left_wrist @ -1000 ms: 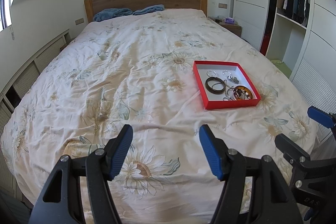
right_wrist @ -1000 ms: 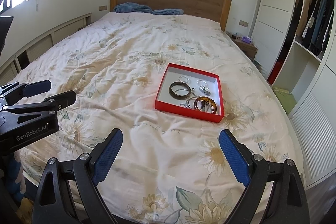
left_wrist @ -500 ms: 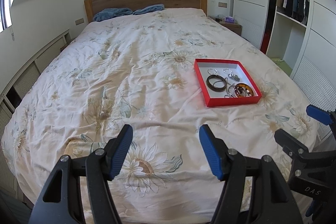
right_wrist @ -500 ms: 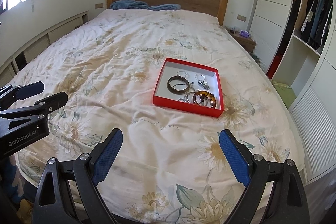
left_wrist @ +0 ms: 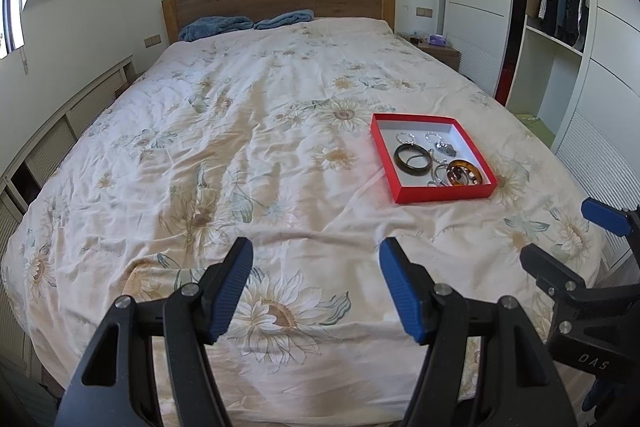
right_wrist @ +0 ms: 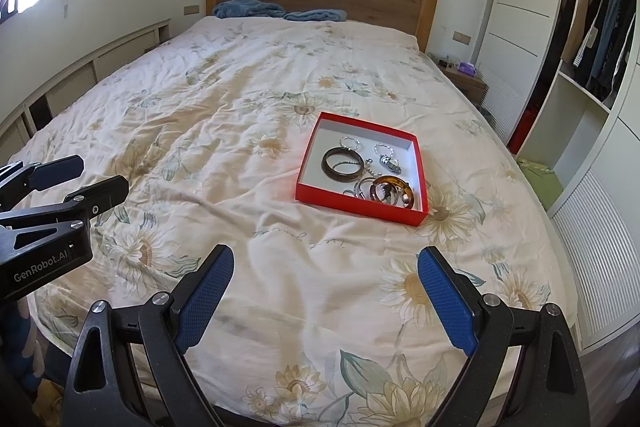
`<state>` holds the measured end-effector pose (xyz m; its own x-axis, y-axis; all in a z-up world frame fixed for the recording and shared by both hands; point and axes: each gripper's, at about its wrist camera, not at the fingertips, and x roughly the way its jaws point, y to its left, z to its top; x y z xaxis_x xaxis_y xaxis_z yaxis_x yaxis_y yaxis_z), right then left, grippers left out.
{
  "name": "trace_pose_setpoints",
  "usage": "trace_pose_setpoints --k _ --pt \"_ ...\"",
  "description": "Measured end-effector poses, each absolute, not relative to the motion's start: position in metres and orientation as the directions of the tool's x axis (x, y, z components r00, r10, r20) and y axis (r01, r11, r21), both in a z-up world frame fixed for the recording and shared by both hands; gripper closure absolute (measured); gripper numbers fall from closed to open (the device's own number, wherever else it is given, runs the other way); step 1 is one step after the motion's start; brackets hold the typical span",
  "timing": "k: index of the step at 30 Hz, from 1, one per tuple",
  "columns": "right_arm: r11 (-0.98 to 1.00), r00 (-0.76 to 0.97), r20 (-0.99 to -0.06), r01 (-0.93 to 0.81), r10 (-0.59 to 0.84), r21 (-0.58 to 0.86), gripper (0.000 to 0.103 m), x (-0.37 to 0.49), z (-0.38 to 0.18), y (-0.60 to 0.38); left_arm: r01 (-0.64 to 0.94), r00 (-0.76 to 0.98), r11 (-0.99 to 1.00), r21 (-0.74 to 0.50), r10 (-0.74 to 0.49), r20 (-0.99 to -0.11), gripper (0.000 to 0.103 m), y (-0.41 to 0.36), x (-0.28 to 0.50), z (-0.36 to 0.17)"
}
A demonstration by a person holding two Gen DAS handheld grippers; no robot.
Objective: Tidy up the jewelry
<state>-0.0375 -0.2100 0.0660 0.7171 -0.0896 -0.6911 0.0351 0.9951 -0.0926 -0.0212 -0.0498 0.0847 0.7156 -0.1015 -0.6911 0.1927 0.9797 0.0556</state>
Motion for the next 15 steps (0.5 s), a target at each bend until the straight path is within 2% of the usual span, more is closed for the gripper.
trace_pose_setpoints --k 15 --pt "0.995 0.718 -0.690 0.036 -0.091 -0.094 0.010 -0.0381 0.0664 -0.2093 0.193 0.712 0.980 0.056 -0.100 -0.695 0.039 -0.0480 -0.0215 0.0842"
